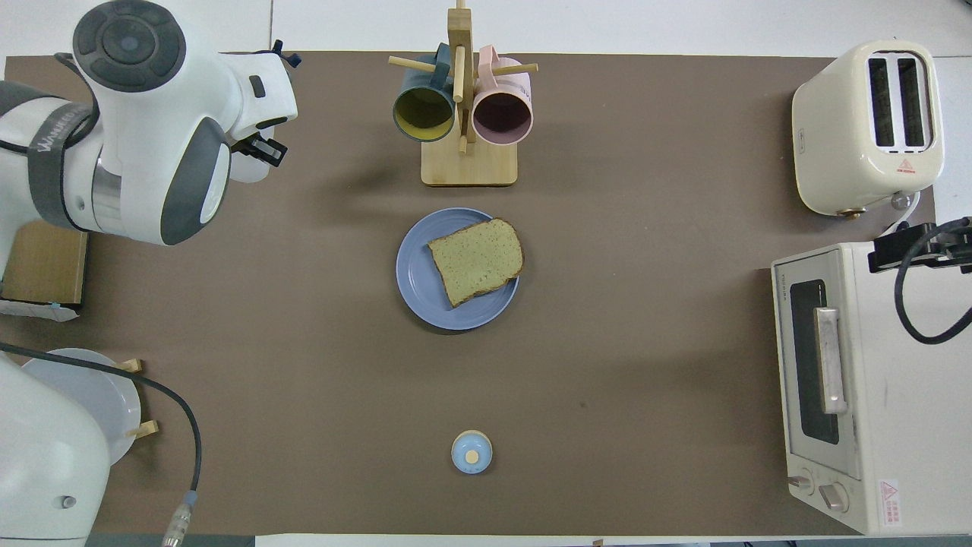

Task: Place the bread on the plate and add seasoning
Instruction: 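Carry the bottle back beside the mug rack with the left gripper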

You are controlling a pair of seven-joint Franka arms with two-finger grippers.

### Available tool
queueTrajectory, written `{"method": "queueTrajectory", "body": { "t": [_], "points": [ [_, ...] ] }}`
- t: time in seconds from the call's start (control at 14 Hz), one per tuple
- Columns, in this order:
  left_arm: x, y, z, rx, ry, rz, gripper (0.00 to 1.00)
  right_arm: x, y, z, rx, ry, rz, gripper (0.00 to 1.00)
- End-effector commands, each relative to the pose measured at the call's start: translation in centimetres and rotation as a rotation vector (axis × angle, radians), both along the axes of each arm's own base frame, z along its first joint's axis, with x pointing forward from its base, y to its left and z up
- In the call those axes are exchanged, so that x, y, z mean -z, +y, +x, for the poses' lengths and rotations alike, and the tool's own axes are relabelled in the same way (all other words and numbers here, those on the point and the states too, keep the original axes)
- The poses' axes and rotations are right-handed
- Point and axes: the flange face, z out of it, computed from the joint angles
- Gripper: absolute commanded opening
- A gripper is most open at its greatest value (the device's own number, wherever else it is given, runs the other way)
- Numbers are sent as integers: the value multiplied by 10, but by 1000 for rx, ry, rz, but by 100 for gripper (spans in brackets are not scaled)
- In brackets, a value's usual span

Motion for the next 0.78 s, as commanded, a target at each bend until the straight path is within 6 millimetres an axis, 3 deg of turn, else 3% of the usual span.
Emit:
{"method": "queueTrajectory", "body": {
  "t": [0.0, 0.43, 0.71],
  "points": [
    [22, 4, -20, -177, -154, -176, 0, 1, -2, -3, -12, 10, 1, 100],
    [66, 9, -40, -357, -425, -422, 0, 1, -2, -3, -13, 10, 1, 100],
    [106, 1, -42, -336, -528, -487, 0, 1, -2, -3, -13, 10, 1, 100]
  ]
}}
